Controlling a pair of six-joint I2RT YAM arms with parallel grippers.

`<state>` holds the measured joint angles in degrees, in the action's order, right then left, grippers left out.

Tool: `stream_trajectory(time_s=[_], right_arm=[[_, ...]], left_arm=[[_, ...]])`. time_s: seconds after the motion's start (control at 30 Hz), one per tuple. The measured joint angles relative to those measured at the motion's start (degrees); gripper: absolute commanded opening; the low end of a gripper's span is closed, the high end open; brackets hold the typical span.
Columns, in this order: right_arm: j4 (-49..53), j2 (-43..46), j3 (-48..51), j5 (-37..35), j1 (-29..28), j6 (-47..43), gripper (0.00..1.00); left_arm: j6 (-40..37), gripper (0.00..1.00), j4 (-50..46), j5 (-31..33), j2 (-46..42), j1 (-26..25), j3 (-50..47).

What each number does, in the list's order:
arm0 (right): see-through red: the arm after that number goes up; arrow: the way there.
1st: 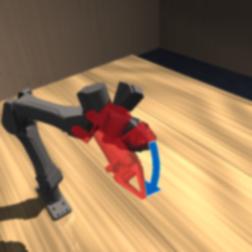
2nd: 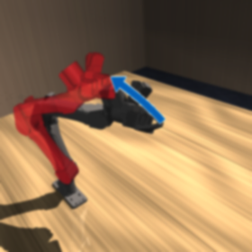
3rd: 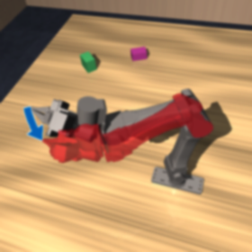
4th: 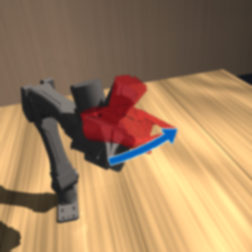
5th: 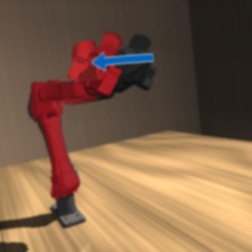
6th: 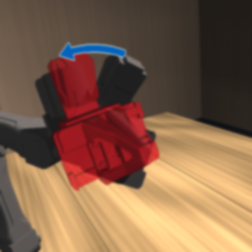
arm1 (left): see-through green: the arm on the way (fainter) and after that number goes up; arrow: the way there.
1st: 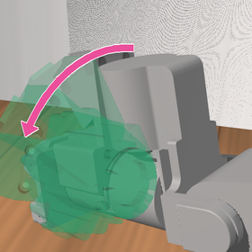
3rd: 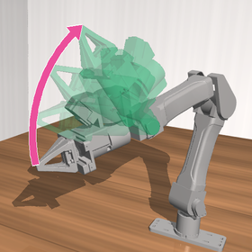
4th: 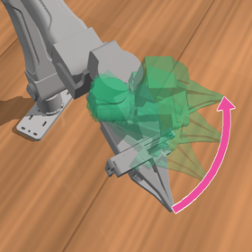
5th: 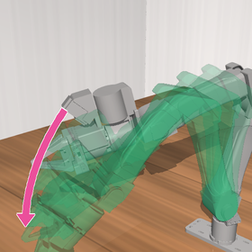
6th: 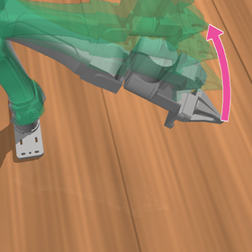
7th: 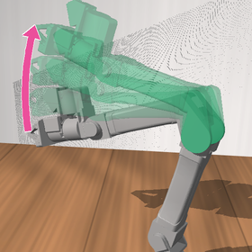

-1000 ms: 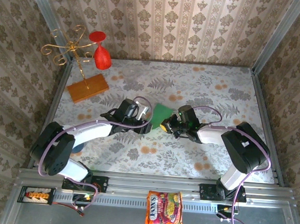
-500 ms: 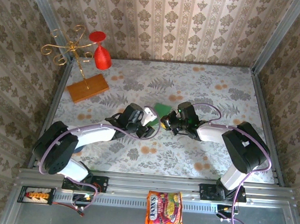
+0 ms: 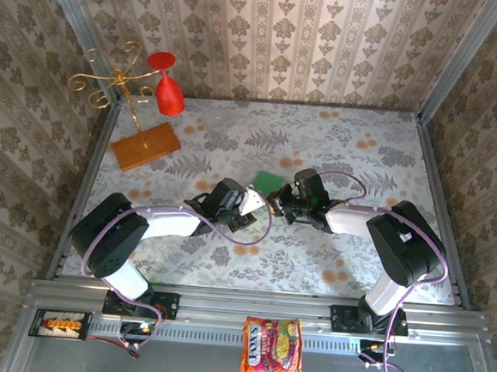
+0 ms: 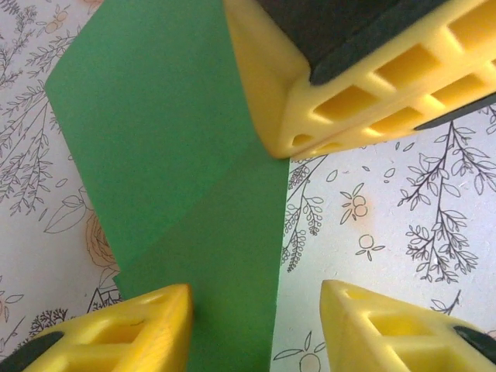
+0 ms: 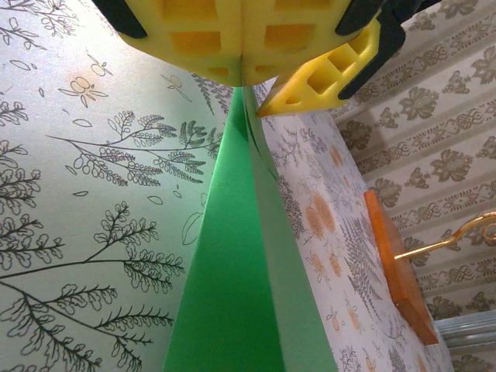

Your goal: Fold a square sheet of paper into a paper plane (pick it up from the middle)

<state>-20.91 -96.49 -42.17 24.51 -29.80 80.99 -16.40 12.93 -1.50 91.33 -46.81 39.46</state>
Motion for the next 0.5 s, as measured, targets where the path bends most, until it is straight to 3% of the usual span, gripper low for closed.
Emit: stream_trajectory(time_s=[0.27,0.33,0.5], right_arm=[[0.4,0.0,0.0,0.4,0.2,0.1,0.09],[0.4,0.0,0.0,0.5,0.3,0.3,0.16],[0.5,0.1,0.0,1.9,1.9,0.0,0.43]], left_arm=[[-0.6,0.29,2.6,1.7,2.3,0.0,-0.1],[-0.2,0.24,3.0,2.1,2.5,0.0,-0.1],[1.0,0.17,3.0,2.2,2.7,0.1,-0.1]])
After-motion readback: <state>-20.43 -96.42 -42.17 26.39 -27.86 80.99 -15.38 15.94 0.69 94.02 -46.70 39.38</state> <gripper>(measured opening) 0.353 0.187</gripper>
